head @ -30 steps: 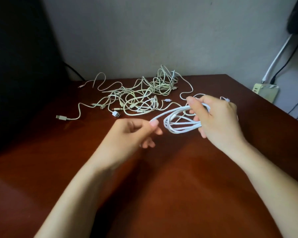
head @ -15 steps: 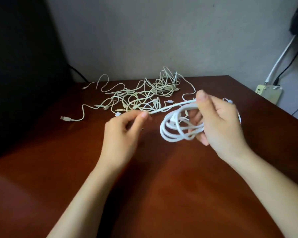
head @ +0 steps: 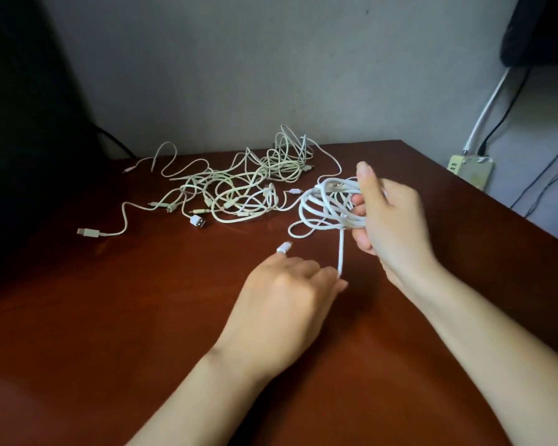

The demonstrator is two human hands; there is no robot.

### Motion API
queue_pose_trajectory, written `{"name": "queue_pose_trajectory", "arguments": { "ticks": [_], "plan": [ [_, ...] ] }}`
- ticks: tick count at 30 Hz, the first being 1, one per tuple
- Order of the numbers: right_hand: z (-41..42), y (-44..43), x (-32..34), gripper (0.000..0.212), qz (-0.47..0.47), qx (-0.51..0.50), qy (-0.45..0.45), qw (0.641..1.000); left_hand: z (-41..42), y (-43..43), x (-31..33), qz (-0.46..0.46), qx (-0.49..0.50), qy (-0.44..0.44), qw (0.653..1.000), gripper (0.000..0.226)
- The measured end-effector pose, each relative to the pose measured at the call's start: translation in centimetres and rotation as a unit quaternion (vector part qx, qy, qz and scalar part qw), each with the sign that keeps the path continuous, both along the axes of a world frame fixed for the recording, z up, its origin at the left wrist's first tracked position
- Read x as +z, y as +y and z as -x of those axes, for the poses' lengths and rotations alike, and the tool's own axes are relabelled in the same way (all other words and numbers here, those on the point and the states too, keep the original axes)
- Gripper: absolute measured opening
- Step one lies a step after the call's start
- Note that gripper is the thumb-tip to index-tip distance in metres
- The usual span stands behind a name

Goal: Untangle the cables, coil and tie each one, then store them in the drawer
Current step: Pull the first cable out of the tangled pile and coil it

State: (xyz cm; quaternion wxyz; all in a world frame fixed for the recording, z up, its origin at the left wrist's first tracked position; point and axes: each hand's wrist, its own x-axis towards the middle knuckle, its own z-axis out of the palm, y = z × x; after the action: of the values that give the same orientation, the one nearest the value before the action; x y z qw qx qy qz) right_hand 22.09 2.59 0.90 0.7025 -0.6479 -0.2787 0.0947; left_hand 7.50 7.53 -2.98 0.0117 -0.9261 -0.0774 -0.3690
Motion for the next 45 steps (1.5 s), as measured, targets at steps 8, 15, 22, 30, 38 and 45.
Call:
{"name": "queue_pose_trajectory", "arguments": {
  "ticks": [8,15,22,30,38,45],
  "plan": [
    [-0.7,0.7,-1.4,0.047,0.041,-0.019,-0.002,0.999,-0.6,-1.6,-0.2,-0.129,0.021,0.005,0.991,0.033],
    [-0.5,1.0,-2.8,0.051,0.081,-0.083,-0.293,0.949,0.2,-1.9,0.7,-0.152,0.020,-0.035,0.987,0.030],
    [0.6,0.7,-2.6,0.043,0.015,0.013,-0.412,0.911,2.7,1.4,2.9,-0.006,0.052,-0.134,0.990,0.034],
    [3.3,-0.7,-1.3,0.048,-0.034,0.197,-0.244,0.949,3.1,4.3,2.8,0.273,0.040,-0.198,0.941,0.028],
    [4.5,-1.2,-0.2,0.042,-0.071,0.228,-0.005,0.971,2.1,4.8,1.2,0.435,-0.063,-0.152,0.885,0.050],
    [4.3,-0.9,0.3,0.041,-0.137,0.133,0.095,0.977,0.7,2.2,0.1,0.334,0.017,-0.052,0.941,0.037]
  ]
}}
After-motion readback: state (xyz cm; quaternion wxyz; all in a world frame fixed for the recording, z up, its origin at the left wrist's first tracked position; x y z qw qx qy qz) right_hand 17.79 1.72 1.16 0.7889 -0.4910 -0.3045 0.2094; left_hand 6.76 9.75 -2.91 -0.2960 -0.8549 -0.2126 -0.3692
